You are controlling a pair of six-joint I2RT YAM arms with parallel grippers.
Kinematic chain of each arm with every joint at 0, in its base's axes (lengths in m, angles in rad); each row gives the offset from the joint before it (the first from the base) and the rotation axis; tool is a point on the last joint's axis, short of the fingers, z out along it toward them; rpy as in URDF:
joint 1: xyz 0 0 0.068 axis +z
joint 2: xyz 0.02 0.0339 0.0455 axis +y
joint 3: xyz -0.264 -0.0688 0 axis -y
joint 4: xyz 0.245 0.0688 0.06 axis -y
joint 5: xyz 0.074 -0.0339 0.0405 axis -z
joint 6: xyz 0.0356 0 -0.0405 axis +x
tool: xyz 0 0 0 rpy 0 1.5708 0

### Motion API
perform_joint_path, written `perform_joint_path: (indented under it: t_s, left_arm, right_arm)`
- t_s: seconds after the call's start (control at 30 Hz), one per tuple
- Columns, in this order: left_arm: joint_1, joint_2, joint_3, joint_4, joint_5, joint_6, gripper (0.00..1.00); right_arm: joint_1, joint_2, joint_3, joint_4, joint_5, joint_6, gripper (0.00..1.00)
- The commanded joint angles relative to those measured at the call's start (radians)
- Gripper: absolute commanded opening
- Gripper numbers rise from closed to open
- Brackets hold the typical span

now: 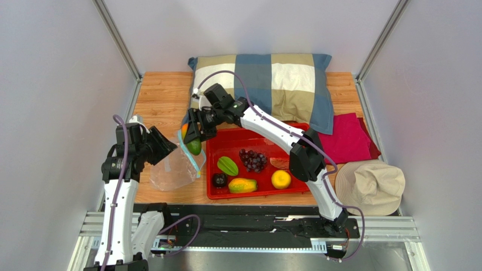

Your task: Open the zip-top bag and remove the fake food

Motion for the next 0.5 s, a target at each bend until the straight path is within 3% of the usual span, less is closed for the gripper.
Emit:
perform_joint_path:
  t_s: [0.0, 0.47]
  left_arm:
    - [0.003, 0.037, -0.035, 0.042, 0.025, 0.02, 0.55]
    - [0.003, 0.109, -0.078, 0.15, 0.14, -0.05, 0.64]
  right_arm:
    - [0.014, -0.059, 0.004, 0.056, -0.04, 0.001, 0.0]
    - [-0.058, -0.161, -0.095, -0.074, 0.053, -0.098, 0.0]
